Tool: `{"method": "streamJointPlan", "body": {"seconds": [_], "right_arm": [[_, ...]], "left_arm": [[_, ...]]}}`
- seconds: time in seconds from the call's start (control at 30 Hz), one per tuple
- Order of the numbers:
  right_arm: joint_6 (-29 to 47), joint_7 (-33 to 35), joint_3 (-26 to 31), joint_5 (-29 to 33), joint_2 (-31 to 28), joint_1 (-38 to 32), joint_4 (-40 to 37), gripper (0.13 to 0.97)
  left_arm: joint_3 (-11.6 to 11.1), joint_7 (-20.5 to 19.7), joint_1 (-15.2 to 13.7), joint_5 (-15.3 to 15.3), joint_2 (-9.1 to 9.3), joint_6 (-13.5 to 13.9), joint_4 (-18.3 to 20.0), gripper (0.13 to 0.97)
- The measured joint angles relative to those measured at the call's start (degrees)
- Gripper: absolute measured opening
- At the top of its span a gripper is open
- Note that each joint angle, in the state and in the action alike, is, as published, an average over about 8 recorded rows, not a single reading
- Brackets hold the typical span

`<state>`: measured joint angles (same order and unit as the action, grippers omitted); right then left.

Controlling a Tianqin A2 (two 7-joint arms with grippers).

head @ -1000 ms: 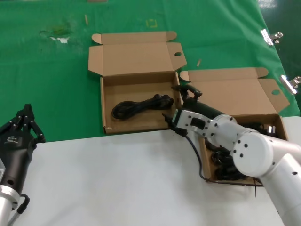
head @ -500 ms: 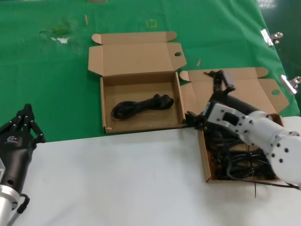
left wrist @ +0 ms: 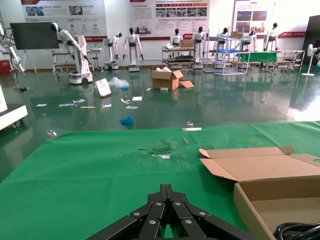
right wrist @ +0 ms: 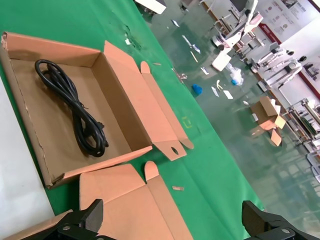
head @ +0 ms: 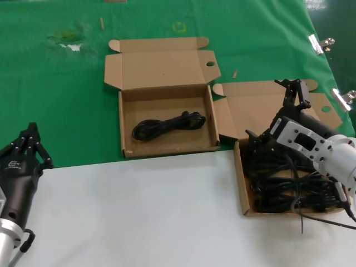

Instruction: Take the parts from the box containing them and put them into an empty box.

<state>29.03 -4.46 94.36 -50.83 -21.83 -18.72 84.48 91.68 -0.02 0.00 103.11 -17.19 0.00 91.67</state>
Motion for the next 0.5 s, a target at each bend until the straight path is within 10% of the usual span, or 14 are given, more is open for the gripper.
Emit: {"method": "streamJointPlan", "body": {"seconds": [0.5], "right_arm": [[-3.21,0.49,-0.39,-5.8,0.4,2.14,0.86,0.966]], "left_arm": [[0.0,0.0,0.0,0.01,0.0,0.0,0.0,0.187]]}}
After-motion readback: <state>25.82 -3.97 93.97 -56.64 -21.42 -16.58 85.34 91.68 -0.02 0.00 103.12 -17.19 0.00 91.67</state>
